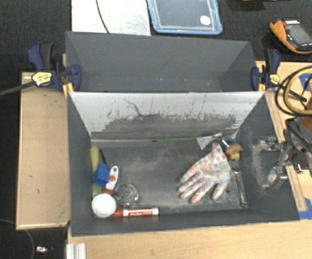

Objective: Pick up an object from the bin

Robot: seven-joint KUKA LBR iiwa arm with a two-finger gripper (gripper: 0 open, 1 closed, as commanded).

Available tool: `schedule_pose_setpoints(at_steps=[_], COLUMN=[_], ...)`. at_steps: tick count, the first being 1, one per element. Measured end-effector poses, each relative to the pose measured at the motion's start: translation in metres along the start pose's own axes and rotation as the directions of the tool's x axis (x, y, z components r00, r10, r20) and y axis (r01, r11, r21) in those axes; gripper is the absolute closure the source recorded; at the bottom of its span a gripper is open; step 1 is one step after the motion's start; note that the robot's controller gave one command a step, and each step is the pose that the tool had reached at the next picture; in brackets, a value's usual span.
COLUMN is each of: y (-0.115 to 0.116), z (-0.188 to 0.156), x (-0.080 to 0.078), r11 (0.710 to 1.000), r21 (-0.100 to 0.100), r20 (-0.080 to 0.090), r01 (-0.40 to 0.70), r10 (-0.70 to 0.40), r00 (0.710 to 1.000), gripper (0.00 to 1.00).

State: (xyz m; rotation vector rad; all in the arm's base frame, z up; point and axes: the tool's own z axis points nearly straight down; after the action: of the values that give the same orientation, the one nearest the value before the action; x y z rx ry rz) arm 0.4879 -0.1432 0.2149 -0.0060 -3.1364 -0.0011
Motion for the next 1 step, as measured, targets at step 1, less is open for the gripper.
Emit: schedule_pose_setpoints(at_steps=[1], y=[0.0008], z=[-0.0042], x=[-0.0018], r11=[1.0], r21=[0.002], r20=[0.008], r01=[0.005], r10=[-0.005], r00=[1.0], gripper=[0.0])
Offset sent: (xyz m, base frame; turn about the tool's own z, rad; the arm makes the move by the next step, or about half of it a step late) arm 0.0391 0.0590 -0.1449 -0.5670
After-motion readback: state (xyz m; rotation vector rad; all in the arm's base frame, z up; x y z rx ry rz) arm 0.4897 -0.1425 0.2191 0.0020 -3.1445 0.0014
